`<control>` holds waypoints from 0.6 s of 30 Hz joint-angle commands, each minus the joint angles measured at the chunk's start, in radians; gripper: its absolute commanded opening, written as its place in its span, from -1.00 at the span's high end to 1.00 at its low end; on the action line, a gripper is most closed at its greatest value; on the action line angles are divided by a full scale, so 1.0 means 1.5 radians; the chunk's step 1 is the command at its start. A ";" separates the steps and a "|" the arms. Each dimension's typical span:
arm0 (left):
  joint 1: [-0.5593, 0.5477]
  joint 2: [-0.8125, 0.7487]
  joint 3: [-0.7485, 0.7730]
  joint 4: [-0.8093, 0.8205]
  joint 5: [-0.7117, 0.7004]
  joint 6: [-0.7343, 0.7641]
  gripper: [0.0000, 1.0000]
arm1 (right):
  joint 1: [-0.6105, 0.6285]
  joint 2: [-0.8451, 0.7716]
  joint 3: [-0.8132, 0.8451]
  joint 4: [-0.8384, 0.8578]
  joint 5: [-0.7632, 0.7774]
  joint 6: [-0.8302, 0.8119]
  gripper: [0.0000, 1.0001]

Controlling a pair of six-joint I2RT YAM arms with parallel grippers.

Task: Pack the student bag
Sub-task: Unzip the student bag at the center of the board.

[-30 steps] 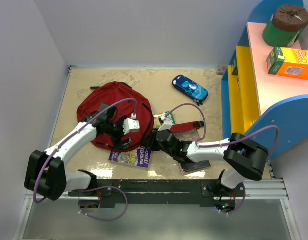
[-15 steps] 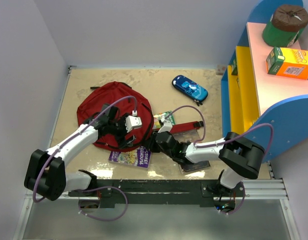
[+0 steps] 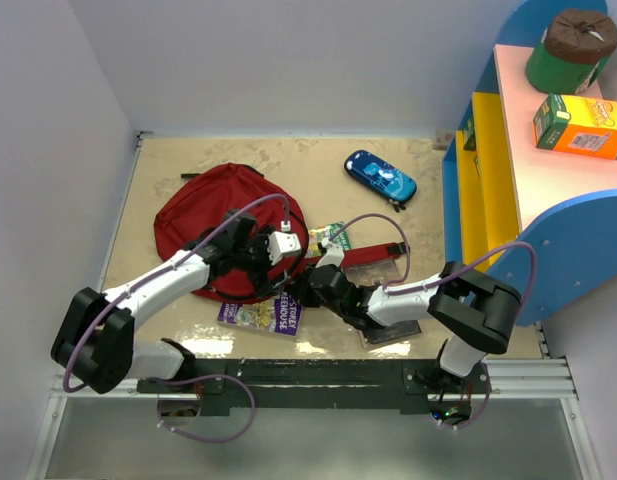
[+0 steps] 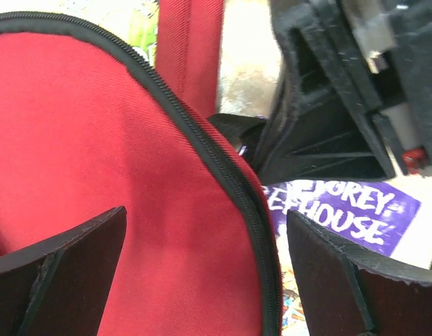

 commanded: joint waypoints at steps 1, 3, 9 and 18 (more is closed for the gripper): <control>-0.012 0.014 0.002 0.047 -0.063 -0.025 -1.00 | 0.004 0.015 -0.004 0.007 -0.005 0.010 0.73; -0.012 0.010 -0.003 0.058 -0.097 -0.026 -0.91 | 0.004 0.015 -0.007 0.006 -0.006 0.010 0.74; -0.011 -0.027 -0.005 0.066 -0.119 -0.034 -0.57 | 0.003 0.015 -0.025 0.016 -0.007 0.015 0.78; -0.010 -0.031 -0.007 0.075 -0.134 -0.041 0.25 | 0.003 0.020 -0.025 0.014 -0.011 0.016 0.81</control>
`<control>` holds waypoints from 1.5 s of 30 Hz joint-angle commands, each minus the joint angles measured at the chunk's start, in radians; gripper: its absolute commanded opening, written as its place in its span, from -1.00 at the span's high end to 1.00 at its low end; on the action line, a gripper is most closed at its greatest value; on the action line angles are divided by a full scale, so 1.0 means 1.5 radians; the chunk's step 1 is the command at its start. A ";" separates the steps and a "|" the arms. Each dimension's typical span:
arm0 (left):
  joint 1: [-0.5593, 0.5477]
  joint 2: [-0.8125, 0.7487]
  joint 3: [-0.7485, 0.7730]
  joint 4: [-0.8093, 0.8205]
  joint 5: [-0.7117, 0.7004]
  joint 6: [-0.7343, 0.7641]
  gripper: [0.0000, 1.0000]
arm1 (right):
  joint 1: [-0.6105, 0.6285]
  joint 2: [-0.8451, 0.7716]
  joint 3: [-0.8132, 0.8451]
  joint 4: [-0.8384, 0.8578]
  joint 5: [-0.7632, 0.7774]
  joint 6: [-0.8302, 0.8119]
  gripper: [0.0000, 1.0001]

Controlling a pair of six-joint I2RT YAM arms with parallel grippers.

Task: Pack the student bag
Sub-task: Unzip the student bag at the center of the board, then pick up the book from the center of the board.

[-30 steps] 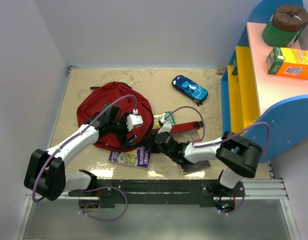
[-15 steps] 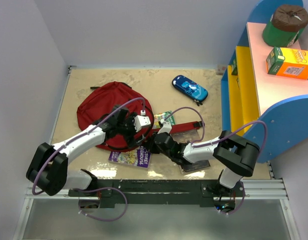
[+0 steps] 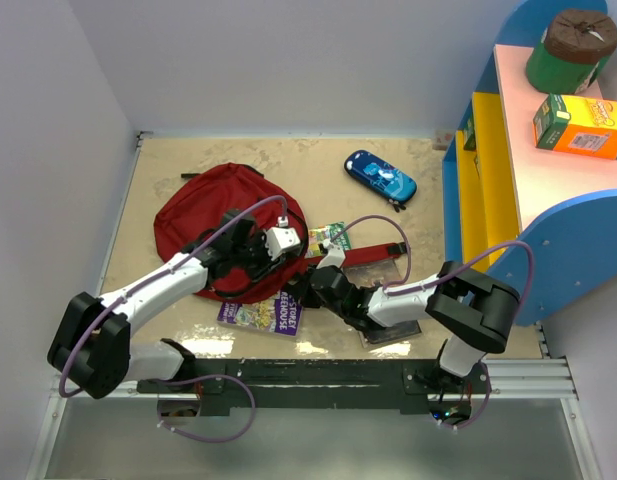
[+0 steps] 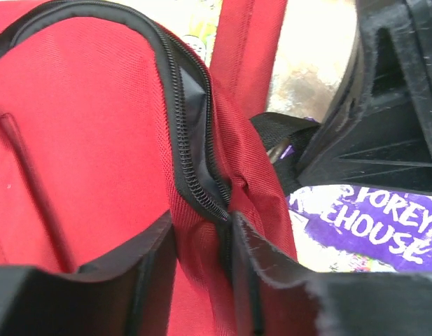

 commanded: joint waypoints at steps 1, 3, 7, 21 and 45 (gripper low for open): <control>0.001 -0.016 -0.001 0.041 -0.041 -0.006 0.30 | 0.003 0.013 -0.014 -0.011 -0.009 0.006 0.81; 0.004 -0.017 -0.003 0.048 -0.055 -0.010 0.52 | 0.003 0.016 -0.014 -0.011 -0.010 0.005 0.82; 0.018 -0.038 0.001 0.050 -0.080 -0.025 0.71 | 0.004 0.023 -0.015 -0.011 -0.012 0.005 0.83; 0.053 -0.116 0.021 0.040 -0.141 -0.045 1.00 | 0.003 -0.127 0.012 -0.145 0.064 -0.038 0.67; 0.192 -0.128 0.029 0.037 -0.087 -0.040 1.00 | -0.311 0.050 0.318 -0.338 0.092 -0.328 -0.73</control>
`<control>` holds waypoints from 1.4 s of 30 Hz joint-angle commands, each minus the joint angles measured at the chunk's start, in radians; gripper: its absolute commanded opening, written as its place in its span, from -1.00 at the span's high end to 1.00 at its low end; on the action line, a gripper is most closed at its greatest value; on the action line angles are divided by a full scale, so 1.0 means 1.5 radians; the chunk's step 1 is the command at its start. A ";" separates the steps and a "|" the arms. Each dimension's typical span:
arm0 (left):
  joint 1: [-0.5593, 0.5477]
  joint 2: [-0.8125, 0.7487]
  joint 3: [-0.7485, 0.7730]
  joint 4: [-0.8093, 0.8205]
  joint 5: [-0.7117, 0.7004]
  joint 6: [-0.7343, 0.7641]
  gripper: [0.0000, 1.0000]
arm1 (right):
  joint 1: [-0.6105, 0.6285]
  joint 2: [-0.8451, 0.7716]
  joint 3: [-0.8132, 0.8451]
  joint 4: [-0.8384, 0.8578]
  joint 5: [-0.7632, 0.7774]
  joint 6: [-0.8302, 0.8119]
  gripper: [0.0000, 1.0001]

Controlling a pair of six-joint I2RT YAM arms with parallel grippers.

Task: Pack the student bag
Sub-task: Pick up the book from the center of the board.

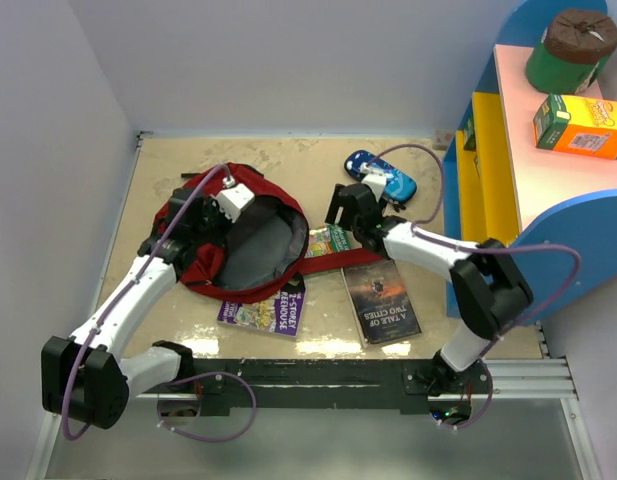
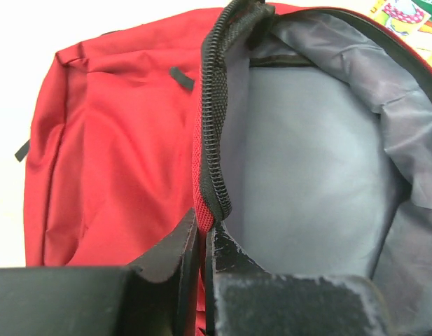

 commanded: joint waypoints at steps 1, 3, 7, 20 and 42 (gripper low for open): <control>0.010 -0.019 -0.018 0.025 0.015 -0.012 1.00 | -0.026 0.112 0.083 0.006 -0.043 -0.094 -0.73; 0.010 -0.016 -0.029 0.024 0.017 -0.012 1.00 | -0.035 0.153 0.102 0.008 -0.069 -0.100 -0.73; 0.010 -0.008 -0.036 0.018 0.023 -0.007 1.00 | -0.035 0.182 0.100 0.014 -0.095 -0.102 -0.72; 0.010 0.011 -0.028 0.009 0.032 -0.010 1.00 | -0.001 0.145 0.001 0.030 -0.101 -0.081 -0.50; 0.010 0.008 -0.047 0.000 0.043 0.007 1.00 | 0.046 0.145 -0.095 0.158 -0.153 -0.028 0.26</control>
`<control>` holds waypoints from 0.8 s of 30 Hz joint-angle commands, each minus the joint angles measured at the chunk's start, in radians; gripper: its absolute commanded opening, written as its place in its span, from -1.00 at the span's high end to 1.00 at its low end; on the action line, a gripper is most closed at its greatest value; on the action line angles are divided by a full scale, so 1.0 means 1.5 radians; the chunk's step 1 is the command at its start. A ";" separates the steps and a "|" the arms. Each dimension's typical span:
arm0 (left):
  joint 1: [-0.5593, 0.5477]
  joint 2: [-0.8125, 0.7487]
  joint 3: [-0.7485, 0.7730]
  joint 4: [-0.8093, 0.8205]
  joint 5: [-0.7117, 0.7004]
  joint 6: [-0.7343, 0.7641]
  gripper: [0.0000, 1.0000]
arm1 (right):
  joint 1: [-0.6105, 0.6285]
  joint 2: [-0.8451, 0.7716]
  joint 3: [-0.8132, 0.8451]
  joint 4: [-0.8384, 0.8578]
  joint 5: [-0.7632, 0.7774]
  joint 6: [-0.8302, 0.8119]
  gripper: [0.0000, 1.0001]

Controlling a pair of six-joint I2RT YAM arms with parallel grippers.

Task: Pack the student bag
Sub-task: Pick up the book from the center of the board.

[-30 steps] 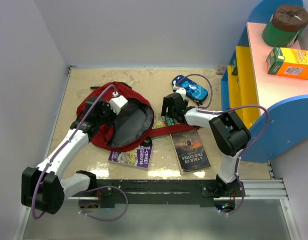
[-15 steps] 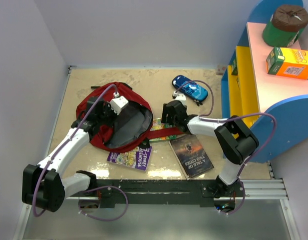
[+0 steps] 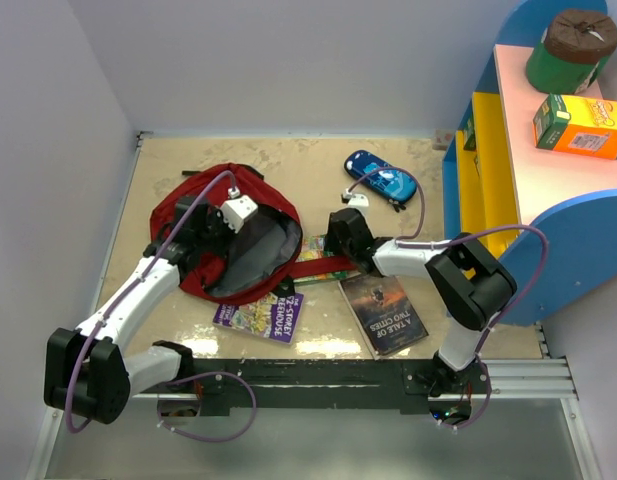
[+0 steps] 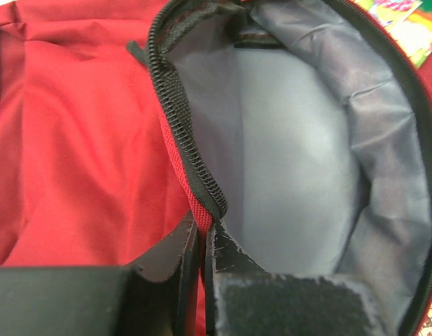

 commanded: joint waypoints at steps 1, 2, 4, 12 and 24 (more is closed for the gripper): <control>0.004 -0.009 -0.003 -0.002 0.011 0.005 1.00 | 0.012 0.040 -0.032 0.033 -0.057 0.017 0.41; 0.004 -0.010 -0.004 -0.004 0.010 0.007 1.00 | 0.012 0.046 -0.031 0.034 -0.061 0.016 0.56; 0.004 -0.013 -0.006 -0.004 0.009 0.009 1.00 | 0.012 0.042 -0.033 0.035 -0.061 0.016 1.00; 0.003 -0.019 -0.012 0.001 -0.004 0.011 1.00 | 0.011 -0.126 -0.004 -0.007 -0.036 -0.011 1.00; 0.003 -0.018 -0.028 0.023 -0.018 0.003 1.00 | 0.081 -0.366 0.038 -0.129 -0.014 -0.005 1.00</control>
